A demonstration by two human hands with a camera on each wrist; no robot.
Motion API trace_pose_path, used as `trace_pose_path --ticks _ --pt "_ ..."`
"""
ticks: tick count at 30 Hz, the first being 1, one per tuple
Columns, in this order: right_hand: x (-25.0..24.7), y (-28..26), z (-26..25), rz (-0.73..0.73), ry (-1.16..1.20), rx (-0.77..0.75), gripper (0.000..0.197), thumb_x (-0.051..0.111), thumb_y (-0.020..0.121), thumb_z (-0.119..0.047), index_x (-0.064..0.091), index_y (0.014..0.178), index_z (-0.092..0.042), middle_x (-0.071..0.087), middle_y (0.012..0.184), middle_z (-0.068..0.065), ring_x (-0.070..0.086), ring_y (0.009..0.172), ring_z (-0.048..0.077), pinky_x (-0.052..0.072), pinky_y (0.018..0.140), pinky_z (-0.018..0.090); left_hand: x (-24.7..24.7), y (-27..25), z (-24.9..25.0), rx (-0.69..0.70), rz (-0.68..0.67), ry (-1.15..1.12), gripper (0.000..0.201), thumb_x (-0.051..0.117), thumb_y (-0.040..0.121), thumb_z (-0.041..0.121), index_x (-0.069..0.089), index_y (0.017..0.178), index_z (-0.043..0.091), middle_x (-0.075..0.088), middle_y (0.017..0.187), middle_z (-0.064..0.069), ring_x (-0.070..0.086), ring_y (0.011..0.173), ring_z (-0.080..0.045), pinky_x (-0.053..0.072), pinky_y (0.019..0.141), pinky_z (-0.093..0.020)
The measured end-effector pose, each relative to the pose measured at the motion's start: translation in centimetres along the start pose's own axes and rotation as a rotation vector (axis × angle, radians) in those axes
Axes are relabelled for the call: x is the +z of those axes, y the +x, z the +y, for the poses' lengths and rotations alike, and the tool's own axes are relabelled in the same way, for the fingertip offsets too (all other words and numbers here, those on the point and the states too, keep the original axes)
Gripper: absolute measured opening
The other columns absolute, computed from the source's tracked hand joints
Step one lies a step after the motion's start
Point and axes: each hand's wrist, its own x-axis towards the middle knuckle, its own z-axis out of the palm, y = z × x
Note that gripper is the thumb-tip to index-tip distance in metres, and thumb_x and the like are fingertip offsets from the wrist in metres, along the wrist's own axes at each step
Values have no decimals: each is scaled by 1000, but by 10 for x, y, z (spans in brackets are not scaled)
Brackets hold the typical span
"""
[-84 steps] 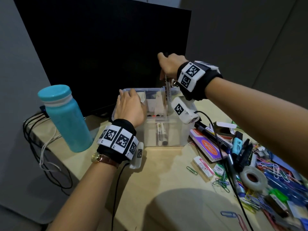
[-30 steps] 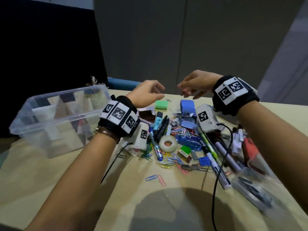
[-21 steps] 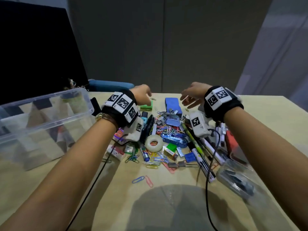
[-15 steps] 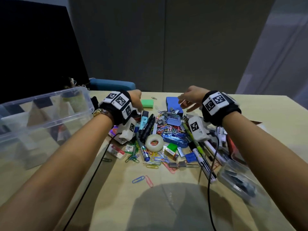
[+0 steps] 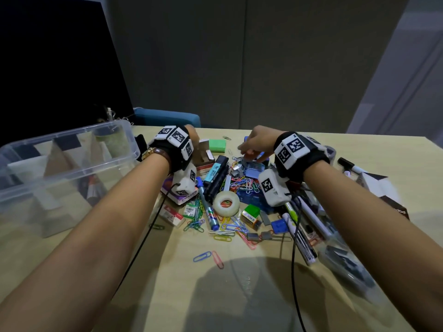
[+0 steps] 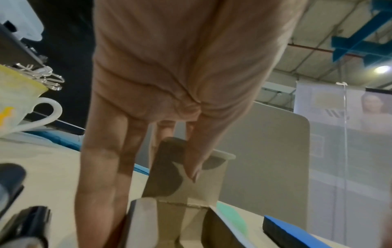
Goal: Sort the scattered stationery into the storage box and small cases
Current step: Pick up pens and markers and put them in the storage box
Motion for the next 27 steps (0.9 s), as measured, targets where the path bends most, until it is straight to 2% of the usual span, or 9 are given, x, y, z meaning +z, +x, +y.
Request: trace_pose_path --ticks 2,7,10,12,14,18,21,25,27 --pt "5 2 -3 -7 -14 -9 30 64 94 -19 67 106 8 70 93 17 66 80 24 58 84 46 0 11 -6 -20 -18 -51 23 67 80 18 72 101 11 71 110 -10 66 100 -29 53 93 -41" --pt "13 10 -14 17 -52 -38 29 64 94 -20 69 101 8 69 91 17 65 78 25 57 87 46 -18 -19 6 -6 -5 -330 26 53 96 9 64 117 -2 65 112 -19 63 103 -36 50 96 -45" --pt "18 17 -17 13 85 -44 31 62 95 -25 62 90 5 62 85 16 62 73 23 60 77 41 -25 -25 9 40 12 -451 23 50 95 2 65 111 2 61 98 -13 58 89 -29 50 90 -42" --pt "21 19 -18 -15 210 -23 36 60 96 -31 60 101 5 61 85 14 64 73 21 61 72 38 -29 -33 13 69 -7 -538 20 48 95 2 67 103 5 62 95 -15 60 86 -31 53 89 -45" --pt "23 20 -17 -61 296 -10 37 59 96 -30 61 108 5 67 87 12 67 75 21 60 76 41 -31 -43 16 108 -15 -619 21 47 96 2 67 96 7 64 95 -18 64 85 -35 56 81 -51" --pt "21 14 -11 -92 434 -35 20 51 101 -16 61 102 1 71 92 13 69 74 13 58 59 24 -20 -54 15 130 116 -787 27 61 93 9 61 119 13 64 104 -14 66 76 -28 59 64 -40" --pt "18 14 -4 -83 565 -79 22 46 103 -10 56 113 6 68 106 21 70 69 11 57 58 21 -6 -61 8 126 151 -950 37 69 88 11 59 123 11 64 102 -13 64 74 -21 57 57 -31" --pt "13 9 -1 -149 583 -72 26 53 100 -13 60 111 9 73 81 15 71 60 11 57 58 18 8 -70 9 162 196 -1107 12 63 93 13 67 103 10 63 88 -10 62 60 -14 58 57 -33" --pt "11 6 -4 -178 539 -71 26 59 96 -18 64 104 6 74 77 14 70 61 12 57 61 18 13 -71 9 161 181 -1163 12 57 97 18 65 104 13 62 88 -8 62 59 -16 59 56 -35"
